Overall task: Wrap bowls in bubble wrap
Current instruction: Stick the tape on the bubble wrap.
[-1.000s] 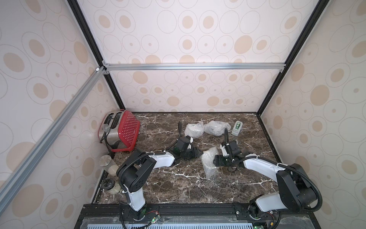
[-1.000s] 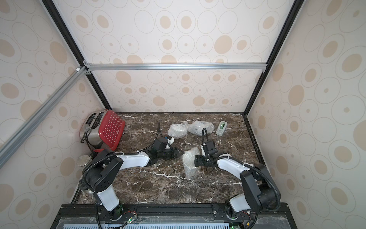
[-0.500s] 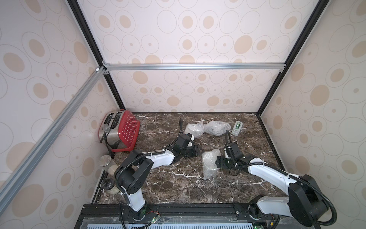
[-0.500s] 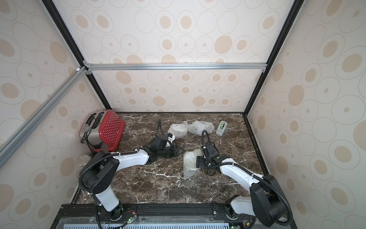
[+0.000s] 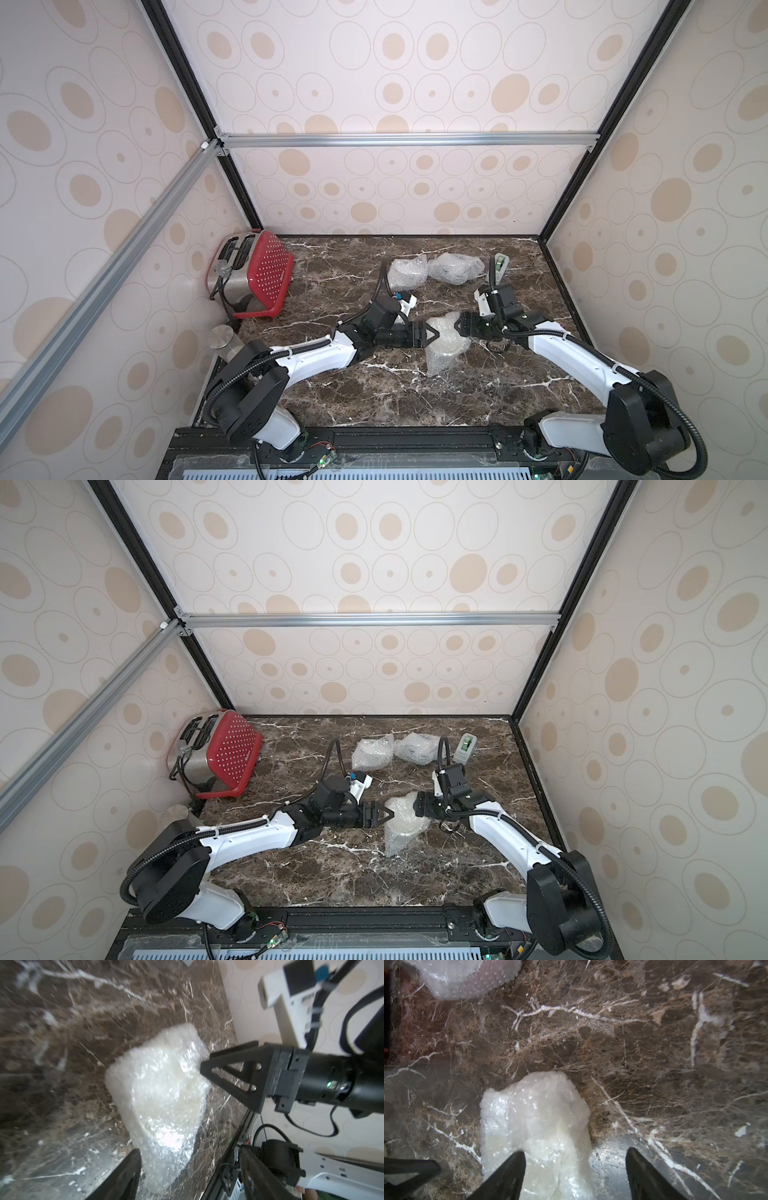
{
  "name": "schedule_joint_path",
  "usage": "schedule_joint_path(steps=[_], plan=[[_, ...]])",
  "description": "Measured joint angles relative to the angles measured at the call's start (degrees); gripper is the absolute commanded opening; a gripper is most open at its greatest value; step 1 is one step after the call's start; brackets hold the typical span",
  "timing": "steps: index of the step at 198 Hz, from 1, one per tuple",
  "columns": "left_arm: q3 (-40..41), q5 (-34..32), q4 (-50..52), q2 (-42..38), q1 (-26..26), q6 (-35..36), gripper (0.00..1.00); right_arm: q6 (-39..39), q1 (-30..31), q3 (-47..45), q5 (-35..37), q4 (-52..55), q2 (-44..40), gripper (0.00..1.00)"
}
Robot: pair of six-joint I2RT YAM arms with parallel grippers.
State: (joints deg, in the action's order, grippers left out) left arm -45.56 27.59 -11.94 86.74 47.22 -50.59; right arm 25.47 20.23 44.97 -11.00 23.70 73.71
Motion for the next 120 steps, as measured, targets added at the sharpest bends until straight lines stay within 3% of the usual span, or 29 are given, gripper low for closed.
schedule_joint_path(steps=[55,87,120], plan=[[0.2,-1.9,0.1,4.4,0.9,-0.6,0.74,-1.4,0.0,-2.0,-2.4,1.3,-0.6,0.76],[1.5,-7.0,2.2,0.5,0.2,-0.9,0.75,-0.8,0.0,-2.0,-3.6,3.0,-2.1,0.75],[6.1,-11.1,3.7,-6.4,-3.7,-1.9,0.76,5.0,0.0,-3.7,-5.5,6.8,-6.9,0.71]])
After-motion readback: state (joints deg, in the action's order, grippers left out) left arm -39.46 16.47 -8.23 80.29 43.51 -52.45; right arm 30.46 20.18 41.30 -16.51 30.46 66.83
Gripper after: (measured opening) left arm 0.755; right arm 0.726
